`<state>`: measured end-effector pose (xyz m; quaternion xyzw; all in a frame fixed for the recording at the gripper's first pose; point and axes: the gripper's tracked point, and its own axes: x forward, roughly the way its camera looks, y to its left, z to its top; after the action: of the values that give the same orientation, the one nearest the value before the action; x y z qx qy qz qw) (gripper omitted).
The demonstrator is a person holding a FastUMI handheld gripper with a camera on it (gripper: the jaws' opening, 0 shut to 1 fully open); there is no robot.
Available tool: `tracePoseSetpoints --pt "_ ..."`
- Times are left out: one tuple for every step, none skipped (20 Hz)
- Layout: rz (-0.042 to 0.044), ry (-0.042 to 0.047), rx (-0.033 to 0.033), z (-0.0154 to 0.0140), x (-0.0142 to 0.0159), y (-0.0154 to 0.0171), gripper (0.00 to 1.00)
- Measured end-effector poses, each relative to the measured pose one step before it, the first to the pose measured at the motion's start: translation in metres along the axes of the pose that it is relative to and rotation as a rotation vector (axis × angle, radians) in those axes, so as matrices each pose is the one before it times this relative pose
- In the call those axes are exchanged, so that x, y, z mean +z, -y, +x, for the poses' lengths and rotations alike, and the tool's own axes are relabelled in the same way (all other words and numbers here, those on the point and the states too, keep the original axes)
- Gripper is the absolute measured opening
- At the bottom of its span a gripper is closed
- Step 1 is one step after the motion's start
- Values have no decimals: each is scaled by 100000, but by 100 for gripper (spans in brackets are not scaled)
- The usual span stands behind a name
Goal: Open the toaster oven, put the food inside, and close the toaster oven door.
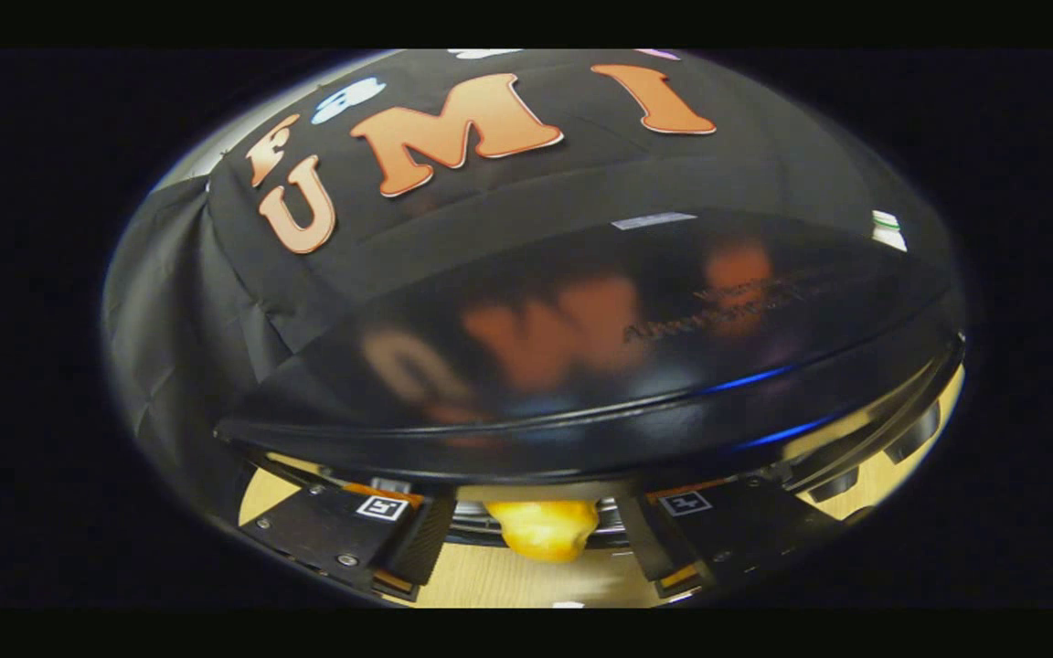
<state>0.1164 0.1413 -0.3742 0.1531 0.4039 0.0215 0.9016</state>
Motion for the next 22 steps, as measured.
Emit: tracePoseSetpoints --pt "-2115 -138 -336 -334 -243 27 84" --pt "-2043 -345 445 -243 -200 -95 84" --pt "-1459 -513 354 -314 -237 -49 84" --pt "-428 61 135 -374 -152 106 84" --pt "-82 -579 557 -365 -211 -101 84" --pt "-153 -144 335 -331 -107 -72 84" --pt "-485 -235 417 -167 39 -82 84" --pt "617 6 1088 -157 73 -136 84" --pt "992 767 769 -116 326 -80 84" --pt "284 1853 1164 -59 533 -179 84" --pt "437 2368 241 44 712 -99 83" --pt "-445 1070 -516 139 349 93 83" --pt "-340 -220 -1077 315 -10 254 83" --pt "28 -421 -934 447 -100 327 83" --pt "124 -200 -968 435 -115 314 83" --pt "287 97 -761 380 61 324 83" --pt "105 590 -317 153 -29 143 83" --pt "-664 983 -199 212 199 51 83" --pt "-1258 1163 -86 137 114 61 84" --pt "-1769 640 -568 175 19 50 86" --pt "-2348 254 -650 -29 -74 95 90" --pt "-2741 668 -521 -163 -109 78 92"
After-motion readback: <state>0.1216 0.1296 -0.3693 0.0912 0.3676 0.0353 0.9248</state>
